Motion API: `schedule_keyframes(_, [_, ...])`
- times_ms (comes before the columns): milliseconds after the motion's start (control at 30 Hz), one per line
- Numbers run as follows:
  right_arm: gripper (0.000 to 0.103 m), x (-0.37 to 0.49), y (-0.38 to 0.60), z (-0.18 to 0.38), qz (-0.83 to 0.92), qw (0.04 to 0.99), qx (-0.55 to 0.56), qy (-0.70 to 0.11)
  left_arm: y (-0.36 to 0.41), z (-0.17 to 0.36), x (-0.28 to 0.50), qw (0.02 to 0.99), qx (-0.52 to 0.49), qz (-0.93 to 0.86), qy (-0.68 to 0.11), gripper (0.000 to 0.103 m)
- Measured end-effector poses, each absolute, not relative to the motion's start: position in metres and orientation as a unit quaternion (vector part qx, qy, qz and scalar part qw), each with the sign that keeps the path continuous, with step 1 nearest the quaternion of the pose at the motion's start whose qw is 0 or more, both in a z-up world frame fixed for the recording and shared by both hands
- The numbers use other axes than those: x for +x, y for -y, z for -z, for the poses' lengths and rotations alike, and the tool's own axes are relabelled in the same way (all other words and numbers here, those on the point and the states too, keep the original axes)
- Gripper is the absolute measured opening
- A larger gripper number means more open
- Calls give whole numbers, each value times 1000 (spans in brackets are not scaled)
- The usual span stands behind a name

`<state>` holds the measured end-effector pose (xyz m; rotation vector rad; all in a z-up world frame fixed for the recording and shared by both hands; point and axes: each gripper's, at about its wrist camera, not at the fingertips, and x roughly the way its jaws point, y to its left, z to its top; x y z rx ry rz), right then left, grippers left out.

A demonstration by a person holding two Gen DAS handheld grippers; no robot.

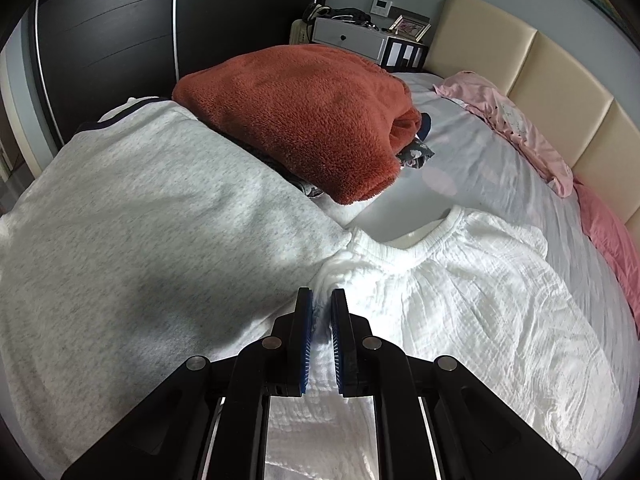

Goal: Fold clothes

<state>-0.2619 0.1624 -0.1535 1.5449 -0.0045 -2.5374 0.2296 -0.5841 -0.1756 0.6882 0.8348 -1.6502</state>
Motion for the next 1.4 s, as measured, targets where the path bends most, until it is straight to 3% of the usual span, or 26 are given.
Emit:
schedule_keyframes(367, [6,-298,-156,165,840,40,541,-13,588,176,240,546,279,693,-379,10])
schedule_keyframes(533, [16,-266,-157,161,819,94,566,23,588,177,236,538,281,698,-380,10])
schedule_keyframes(667, [23,-241,-161,190,783,119,605,85,589,178,236,535,281,699,-383,10])
schedule_keyframes(933, [25,-225,-171,254,737,108,638,197,588,180,238,534,286,697,-384,10])
schedule_keyframes(1000, [22,-221,-170,253,743,112,629,201,587,180,237,535,289,697,-380,10])
schedule_keyframes(1033, [10,-219,-168,252,747,113,625,196,588,180,236,535,291,697,-380,10])
schedule_keyframes(1067, [4,-215,-168,249,752,112,621,192,588,181,235,535,291,697,-380,10])
schedule_keyframes(1400, [2,-179,-200,174,804,111,535,233,584,168,251,529,244,710,-395,10])
